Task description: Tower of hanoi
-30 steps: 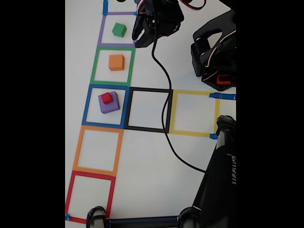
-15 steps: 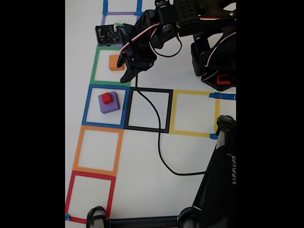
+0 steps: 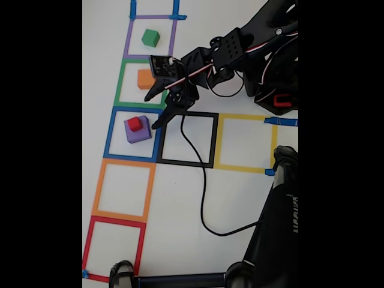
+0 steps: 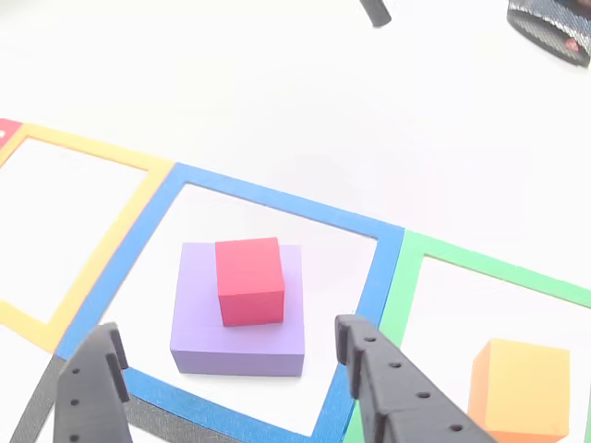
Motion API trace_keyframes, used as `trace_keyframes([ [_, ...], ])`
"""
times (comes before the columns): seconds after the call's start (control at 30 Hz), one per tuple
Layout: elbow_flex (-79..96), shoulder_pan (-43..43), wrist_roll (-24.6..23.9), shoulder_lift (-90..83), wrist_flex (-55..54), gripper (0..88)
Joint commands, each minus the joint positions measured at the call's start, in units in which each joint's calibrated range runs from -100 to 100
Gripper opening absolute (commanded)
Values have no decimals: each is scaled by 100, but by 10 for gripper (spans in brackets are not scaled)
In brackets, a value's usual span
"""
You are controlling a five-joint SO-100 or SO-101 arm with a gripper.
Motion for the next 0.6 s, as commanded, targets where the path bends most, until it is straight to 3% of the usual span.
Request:
trace_keyframes([
  [0.0,62,-84,36,273,-736,255],
  [0.57,-411,-45,36,3455,-3919,246],
])
